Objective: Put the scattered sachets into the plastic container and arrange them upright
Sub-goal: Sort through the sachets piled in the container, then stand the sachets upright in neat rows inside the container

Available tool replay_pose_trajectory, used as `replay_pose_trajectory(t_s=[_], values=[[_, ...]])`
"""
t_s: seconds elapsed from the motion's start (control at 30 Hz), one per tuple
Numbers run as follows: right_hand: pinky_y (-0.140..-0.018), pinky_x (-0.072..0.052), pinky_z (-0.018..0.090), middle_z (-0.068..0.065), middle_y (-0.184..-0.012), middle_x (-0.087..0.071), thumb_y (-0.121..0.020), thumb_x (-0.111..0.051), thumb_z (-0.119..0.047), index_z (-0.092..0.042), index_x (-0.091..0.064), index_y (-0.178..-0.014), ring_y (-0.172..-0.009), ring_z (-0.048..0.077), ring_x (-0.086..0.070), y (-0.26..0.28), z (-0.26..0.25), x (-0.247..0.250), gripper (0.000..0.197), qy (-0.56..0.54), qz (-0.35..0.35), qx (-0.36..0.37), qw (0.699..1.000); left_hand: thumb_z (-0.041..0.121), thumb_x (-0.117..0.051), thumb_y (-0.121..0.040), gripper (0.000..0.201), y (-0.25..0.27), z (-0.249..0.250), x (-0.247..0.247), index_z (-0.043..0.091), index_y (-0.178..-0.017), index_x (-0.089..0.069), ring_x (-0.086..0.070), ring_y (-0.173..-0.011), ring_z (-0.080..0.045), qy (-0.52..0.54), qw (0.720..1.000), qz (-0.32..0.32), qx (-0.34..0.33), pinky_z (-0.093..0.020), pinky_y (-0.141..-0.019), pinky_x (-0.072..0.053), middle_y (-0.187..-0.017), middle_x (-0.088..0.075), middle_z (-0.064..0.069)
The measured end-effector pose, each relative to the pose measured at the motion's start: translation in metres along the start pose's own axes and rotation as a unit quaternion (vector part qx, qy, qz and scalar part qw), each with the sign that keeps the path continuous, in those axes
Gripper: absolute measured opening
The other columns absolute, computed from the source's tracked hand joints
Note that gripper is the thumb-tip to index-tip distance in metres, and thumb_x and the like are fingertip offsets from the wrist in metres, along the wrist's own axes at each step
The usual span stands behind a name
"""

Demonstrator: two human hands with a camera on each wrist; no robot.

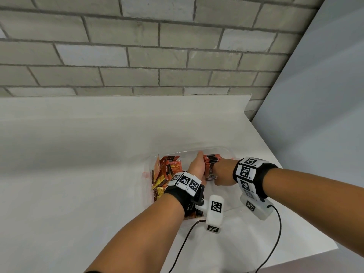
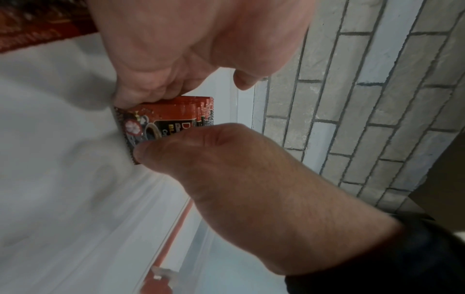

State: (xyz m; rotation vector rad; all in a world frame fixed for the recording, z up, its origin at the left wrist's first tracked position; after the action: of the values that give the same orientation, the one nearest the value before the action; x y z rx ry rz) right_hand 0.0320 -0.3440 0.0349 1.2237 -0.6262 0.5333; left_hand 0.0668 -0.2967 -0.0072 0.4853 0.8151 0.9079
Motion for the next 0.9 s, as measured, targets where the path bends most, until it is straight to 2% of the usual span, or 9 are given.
replay_pose_trajectory(t_s=[0.13, 0.23, 0.3, 0.43, 0.57, 0.67, 0.77, 0.83, 0.9], values=[[-0.072, -0.038, 0.026, 0.006, -0.091, -0.053, -0.096, -0.046, -0.024, -0.003, -0.061, -0.110, -0.085, 0.019, -0.050, 0.000, 0.002, -0.001, 0.029, -0.009, 0.005, 0.005, 1.000, 0.046, -0.035, -0.101, 0.047, -0.001, -0.001, -0.001, 0.008, -0.113, -0.060, -0.063, -0.090, -0.029, -0.004, 1.000, -0.008, -0.001, -0.036, -0.077, -0.050, -0.104, -0.067, -0.017], [-0.071, -0.039, 0.026, 0.010, -0.096, -0.061, -0.096, -0.046, -0.024, -0.003, -0.062, -0.108, -0.083, 0.019, -0.050, -0.001, 0.003, -0.001, 0.029, -0.014, 0.017, 0.012, 1.000, 0.046, -0.035, -0.101, 0.048, -0.001, -0.001, 0.000, 0.007, -0.112, -0.060, -0.062, -0.093, -0.029, -0.012, 1.000, -0.009, -0.002, -0.036, -0.079, -0.049, -0.098, -0.067, -0.015], [-0.071, -0.039, 0.026, 0.007, -0.089, -0.059, -0.096, -0.047, -0.024, -0.004, -0.063, -0.106, -0.082, 0.018, -0.050, -0.001, 0.003, -0.001, 0.028, -0.018, 0.024, 0.013, 0.999, 0.048, -0.035, -0.100, 0.051, -0.002, -0.002, 0.000, 0.007, -0.116, -0.061, -0.063, -0.096, -0.030, -0.015, 1.000, -0.004, -0.002, -0.034, -0.076, -0.051, -0.103, -0.067, -0.015], [-0.071, -0.038, 0.026, -0.002, -0.066, -0.043, -0.095, -0.047, -0.024, -0.003, -0.063, -0.103, -0.081, 0.019, -0.049, -0.001, 0.004, -0.001, 0.027, -0.022, 0.026, 0.012, 0.999, 0.050, -0.037, -0.099, 0.052, -0.003, -0.002, 0.001, 0.009, -0.117, -0.062, -0.065, -0.099, -0.030, -0.028, 1.000, 0.007, -0.007, -0.037, -0.086, -0.052, -0.108, -0.068, -0.016], [-0.069, -0.038, 0.026, -0.002, -0.065, -0.042, -0.095, -0.046, -0.023, -0.002, -0.064, -0.102, -0.080, 0.020, -0.049, -0.001, 0.003, -0.001, 0.028, -0.023, 0.019, 0.016, 0.999, 0.045, -0.036, -0.101, 0.042, -0.006, -0.003, 0.004, 0.012, -0.094, -0.060, -0.062, -0.076, -0.023, -0.021, 1.000, 0.006, -0.006, -0.029, -0.059, -0.047, -0.085, -0.065, -0.010], [-0.061, -0.037, 0.025, -0.002, -0.064, -0.041, -0.095, -0.047, -0.022, -0.003, -0.063, -0.093, -0.079, 0.019, -0.049, -0.002, 0.005, -0.001, 0.025, -0.027, 0.027, 0.009, 0.999, 0.043, -0.035, -0.102, 0.040, -0.003, -0.002, 0.005, 0.014, -0.087, -0.058, -0.060, -0.073, -0.021, -0.026, 1.000, 0.008, -0.003, -0.028, -0.055, -0.042, -0.082, -0.063, -0.009], [-0.051, -0.032, 0.020, -0.002, -0.064, -0.041, -0.094, -0.046, -0.020, -0.011, -0.045, -0.066, -0.078, 0.020, -0.049, -0.003, 0.007, -0.002, 0.030, -0.017, 0.029, -0.006, 0.999, 0.044, -0.036, -0.101, 0.039, -0.003, -0.001, 0.005, 0.014, -0.094, -0.059, -0.060, -0.074, -0.021, -0.022, 1.000, 0.016, -0.004, -0.028, -0.055, -0.042, -0.082, -0.063, -0.009], [-0.054, -0.035, 0.022, -0.001, -0.065, -0.043, -0.095, -0.046, -0.019, -0.009, -0.047, -0.069, -0.079, 0.019, -0.049, 0.000, 0.007, -0.002, 0.028, -0.024, 0.021, -0.011, 0.999, 0.043, -0.037, -0.101, 0.038, 0.002, 0.002, 0.005, 0.012, -0.101, -0.060, -0.060, -0.074, -0.020, -0.016, 0.999, 0.024, -0.014, -0.028, -0.057, -0.044, -0.081, -0.063, -0.008], [-0.055, -0.035, 0.023, 0.004, -0.074, -0.054, -0.096, -0.044, -0.017, -0.003, -0.060, -0.087, -0.079, 0.019, -0.049, 0.006, 0.008, 0.001, 0.024, -0.049, 0.014, -0.009, 0.999, 0.043, -0.038, -0.101, 0.040, 0.013, 0.007, 0.003, 0.010, -0.115, -0.056, -0.060, -0.074, -0.019, -0.007, 1.000, 0.008, -0.017, -0.028, -0.061, -0.047, -0.083, -0.062, -0.008]])
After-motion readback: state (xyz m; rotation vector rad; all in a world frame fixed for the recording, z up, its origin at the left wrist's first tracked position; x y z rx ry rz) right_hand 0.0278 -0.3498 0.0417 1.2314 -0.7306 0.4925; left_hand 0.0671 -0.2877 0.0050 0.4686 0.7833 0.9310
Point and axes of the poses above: each hand's wrist, its own y-axis away from the middle knuckle, its own x-axis out of the back of the hand, z = x × y, the point moved 7 cm from there along -y, towards the middle knuckle
